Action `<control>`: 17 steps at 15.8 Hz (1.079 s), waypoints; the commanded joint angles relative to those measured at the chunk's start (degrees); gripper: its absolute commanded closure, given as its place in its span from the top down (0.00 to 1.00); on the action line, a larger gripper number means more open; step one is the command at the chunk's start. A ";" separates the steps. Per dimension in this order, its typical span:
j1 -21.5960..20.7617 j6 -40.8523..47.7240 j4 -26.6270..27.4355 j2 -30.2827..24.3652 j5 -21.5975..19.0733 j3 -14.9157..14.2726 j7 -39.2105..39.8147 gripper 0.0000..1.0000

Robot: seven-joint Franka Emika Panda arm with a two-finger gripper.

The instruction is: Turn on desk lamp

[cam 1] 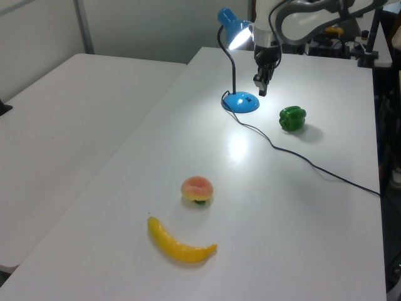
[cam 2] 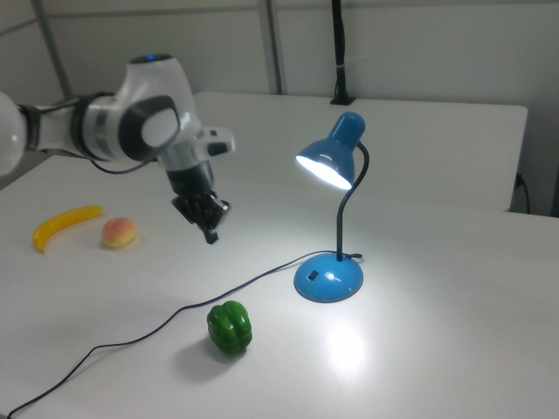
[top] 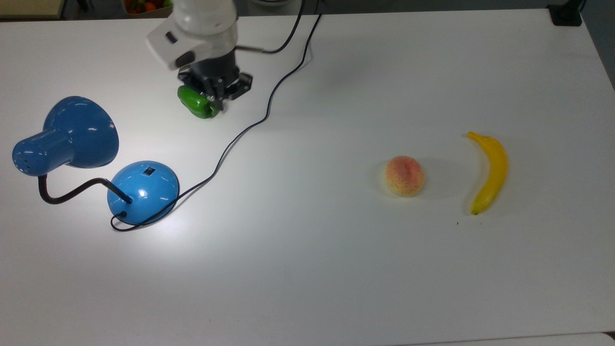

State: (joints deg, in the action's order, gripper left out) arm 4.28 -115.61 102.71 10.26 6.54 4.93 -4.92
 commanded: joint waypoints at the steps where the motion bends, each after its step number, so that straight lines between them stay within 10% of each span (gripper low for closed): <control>1: -4.71 8.71 0.56 -6.47 0.58 -0.98 4.22 0.00; 9: -12.37 18.05 -0.23 -13.34 -0.39 -6.95 4.13 0.00; 12: -11.93 19.10 -1.99 -13.17 -1.17 -6.95 3.52 0.39; 15: -11.93 21.65 -3.66 -12.99 -1.18 -6.95 3.43 1.00; 17: -11.84 22.09 -4.71 -12.99 -1.18 -6.95 3.34 1.00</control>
State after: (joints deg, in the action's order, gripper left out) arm -6.56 -95.92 100.10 -2.65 6.22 -0.92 -2.44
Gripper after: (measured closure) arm 0.595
